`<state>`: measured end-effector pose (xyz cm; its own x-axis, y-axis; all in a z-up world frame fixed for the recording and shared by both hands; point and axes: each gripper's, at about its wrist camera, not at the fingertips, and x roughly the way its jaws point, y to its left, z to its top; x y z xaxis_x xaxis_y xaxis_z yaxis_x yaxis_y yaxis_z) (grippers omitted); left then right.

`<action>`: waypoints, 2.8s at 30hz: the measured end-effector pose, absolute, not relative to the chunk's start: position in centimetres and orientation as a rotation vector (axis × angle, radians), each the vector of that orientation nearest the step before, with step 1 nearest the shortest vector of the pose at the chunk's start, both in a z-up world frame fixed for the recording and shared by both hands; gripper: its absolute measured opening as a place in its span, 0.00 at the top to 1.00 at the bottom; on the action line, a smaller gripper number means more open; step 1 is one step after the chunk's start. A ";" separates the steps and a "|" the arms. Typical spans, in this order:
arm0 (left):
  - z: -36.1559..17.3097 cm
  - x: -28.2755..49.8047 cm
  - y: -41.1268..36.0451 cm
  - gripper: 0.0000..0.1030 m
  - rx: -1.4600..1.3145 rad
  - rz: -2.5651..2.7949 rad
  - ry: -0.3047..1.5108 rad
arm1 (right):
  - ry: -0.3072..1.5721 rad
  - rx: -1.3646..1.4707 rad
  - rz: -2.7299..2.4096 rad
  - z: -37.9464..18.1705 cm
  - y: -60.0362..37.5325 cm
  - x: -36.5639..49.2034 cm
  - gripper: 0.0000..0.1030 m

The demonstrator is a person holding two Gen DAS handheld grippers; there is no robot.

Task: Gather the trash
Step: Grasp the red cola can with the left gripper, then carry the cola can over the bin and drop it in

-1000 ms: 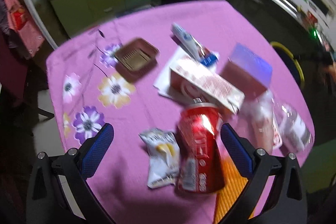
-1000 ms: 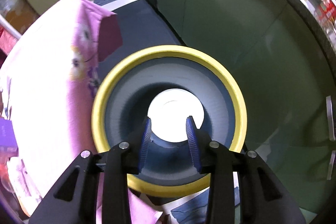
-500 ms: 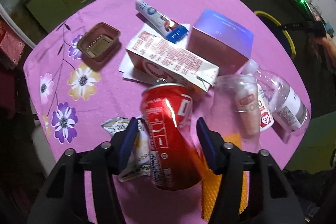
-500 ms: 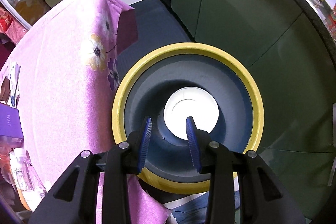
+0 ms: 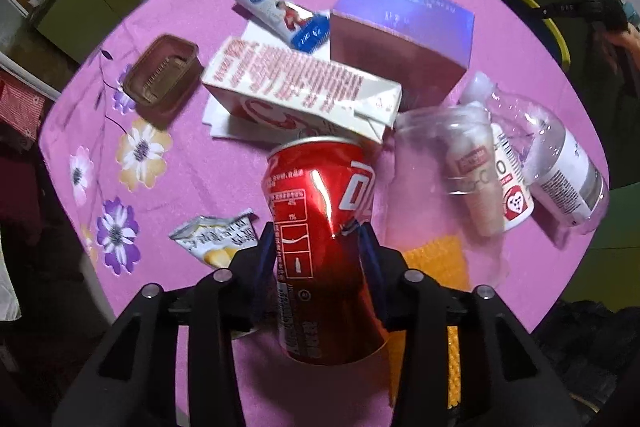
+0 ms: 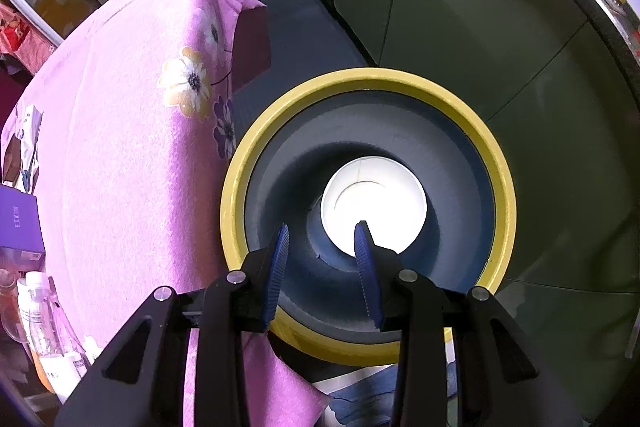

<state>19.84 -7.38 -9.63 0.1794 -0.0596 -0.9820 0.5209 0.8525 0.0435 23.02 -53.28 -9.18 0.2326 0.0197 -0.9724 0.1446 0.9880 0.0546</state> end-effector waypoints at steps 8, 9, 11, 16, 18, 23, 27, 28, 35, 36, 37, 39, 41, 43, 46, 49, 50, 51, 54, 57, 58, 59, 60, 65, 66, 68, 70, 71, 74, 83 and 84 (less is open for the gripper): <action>-11.1 21.0 -6.8 0.58 0.358 -0.452 1.397 | 1.351 0.138 -0.064 -10.1 -52.6 23.4 0.63; -11.3 21.1 -6.7 0.57 0.356 -0.456 1.405 | 1.353 0.137 -0.062 -10.2 -52.5 23.5 0.63; -11.7 21.1 -6.7 0.56 0.365 -0.461 1.419 | 1.353 0.136 -0.060 -10.4 -52.4 23.7 0.62; -12.0 21.4 -6.8 0.56 0.389 -0.474 1.407 | 1.354 0.134 -0.056 -10.5 -52.3 23.7 0.63; -12.0 21.4 -6.9 0.56 0.400 -0.467 1.395 | 1.353 0.132 -0.054 -10.4 -52.2 23.7 0.63; -10.7 19.7 -7.4 0.57 0.424 -0.468 1.356 | 1.345 0.133 -0.048 -10.2 -52.1 23.7 0.63; -9.1 19.4 -7.2 0.56 0.430 -0.449 1.321 | 1.336 0.133 -0.039 -10.0 -51.8 23.6 0.63; -8.7 19.4 -7.1 0.56 0.431 -0.443 1.313 | 1.334 0.134 -0.036 -9.9 -51.8 23.6 0.63; -3.8 19.0 -7.7 0.56 0.448 -0.436 1.215 | 1.297 0.156 -0.021 -8.9 -52.0 22.8 0.63; -3.1 18.8 -7.5 0.57 0.449 -0.444 1.200 | 1.292 0.159 -0.021 -8.6 -52.1 22.6 0.63; -2.0 18.8 -8.3 0.56 0.456 -0.462 1.175 | 1.281 0.165 -0.022 -8.2 -52.4 22.3 0.63; -0.4 19.0 -10.2 0.56 0.476 -0.505 1.137 | 1.260 0.175 -0.027 -7.4 -53.0 21.7 0.63; 0.7 19.4 -13.3 0.56 0.501 -0.564 1.109 | 1.230 0.190 -0.035 -6.3 -53.9 20.7 0.63; 1.7 20.0 -17.6 0.56 0.530 -0.651 1.088 | 1.196 0.202 -0.049 -5.1 -55.0 19.4 0.63; 1.9 21.1 -24.1 0.56 0.572 -0.773 1.064 | 1.159 0.220 -0.071 -3.7 -56.8 17.5 0.63; 1.0 22.2 -31.4 0.56 0.621 -0.877 1.053 | 1.129 0.243 -0.094 -2.6 -58.7 15.5 0.63; 0.7 22.5 -32.9 0.56 0.630 -0.899 1.057 | 1.125 0.248 -0.103 -2.5 -59.3 14.9 0.63; 0.0 23.1 -35.9 0.56 0.635 -0.936 1.068 | 1.122 0.253 -0.111 -2.4 -60.0 14.3 0.63; -1.9 24.2 -41.9 0.56 0.647 -0.994 1.087 | 1.113 0.267 -0.130 -2.1 -61.6 12.6 0.63; -5.3 25.4 -48.0 0.56 0.670 -1.022 1.126 | 1.107 0.289 -0.149 -2.0 -63.4 11.1 0.63; -6.3 25.7 -49.2 0.56 0.678 -1.016 1.134 | 1.108 0.295 -0.155 -2.1 -63.9 10.6 0.63; -7.8 26.2 -50.9 0.56 0.697 -1.004 1.142 | 1.110 0.302 -0.161 -2.2 -64.4 10.2 0.63; -9.2 26.7 -52.3 0.56 0.712 -0.994 1.153 | 1.112 0.305 -0.164 -2.4 -64.7 9.8 0.63; -14.2 28.1 -56.1 0.56 0.737 -0.919 1.228 | 1.132 0.325 -0.186 -2.9 -66.2 8.4 0.63; -15.0 28.5 -56.6 0.55 0.744 -0.902 1.236 | 1.132 0.327 -0.188 -2.9 -66.3 8.2 0.63; -15.9 28.9 -57.4 0.44 0.750 -0.874 1.234 | 1.128 0.333 -0.195 -2.8 -66.8 7.8 0.63; -15.9 29.3 -57.7 0.41 0.729 -0.868 1.229 | 1.125 0.337 -0.197 -2.6 -66.8 7.8 0.63; -15.8 29.4 -57.8 0.40 0.720 -0.869 1.230 | 1.126 0.338 -0.197 -2.5 -66.8 7.9 0.63; -14.5 29.1 -57.3 0.40 0.711 -0.875 1.218 | 1.127 0.335 -0.194 -2.6 -66.4 7.4 0.63; -4.5 26.7 -47.7 0.36 0.509 -0.930 1.096 | 1.138 0.310 -0.148 -2.6 -63.7 7.6 0.63; -3.7 26.7 -46.2 0.35 0.489 -0.928 1.078 | 1.142 0.303 -0.137 -2.6 -63.3 7.7 0.62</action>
